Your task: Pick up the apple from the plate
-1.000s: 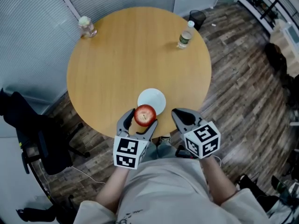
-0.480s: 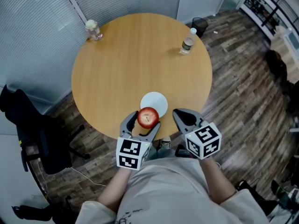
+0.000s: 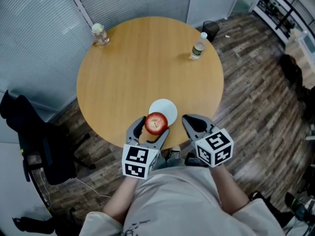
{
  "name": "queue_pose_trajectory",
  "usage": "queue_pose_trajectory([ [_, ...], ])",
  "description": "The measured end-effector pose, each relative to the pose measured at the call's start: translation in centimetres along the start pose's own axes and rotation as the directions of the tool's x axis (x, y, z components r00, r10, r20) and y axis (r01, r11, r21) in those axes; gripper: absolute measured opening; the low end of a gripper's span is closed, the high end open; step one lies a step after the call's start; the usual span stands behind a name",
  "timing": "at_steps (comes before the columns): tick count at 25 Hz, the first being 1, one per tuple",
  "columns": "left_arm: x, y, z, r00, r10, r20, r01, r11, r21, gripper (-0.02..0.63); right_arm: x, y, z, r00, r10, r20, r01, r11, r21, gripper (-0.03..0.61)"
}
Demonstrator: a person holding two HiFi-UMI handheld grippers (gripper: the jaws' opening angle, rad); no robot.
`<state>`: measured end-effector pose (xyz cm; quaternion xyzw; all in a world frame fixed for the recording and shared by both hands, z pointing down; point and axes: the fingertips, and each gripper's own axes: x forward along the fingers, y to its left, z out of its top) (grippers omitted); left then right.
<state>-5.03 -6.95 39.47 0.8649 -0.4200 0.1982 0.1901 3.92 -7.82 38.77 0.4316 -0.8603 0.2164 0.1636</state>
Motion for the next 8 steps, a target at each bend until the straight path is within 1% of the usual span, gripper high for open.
queue_pose_trajectory([
  [8, 0.20, -0.47, 0.65, 1.000, -0.007, 0.007, 0.007, 1.000, 0.005, 0.367, -0.22, -0.18, 0.36, 1.000, 0.004, 0.003, -0.004, 1.000, -0.003, 0.031],
])
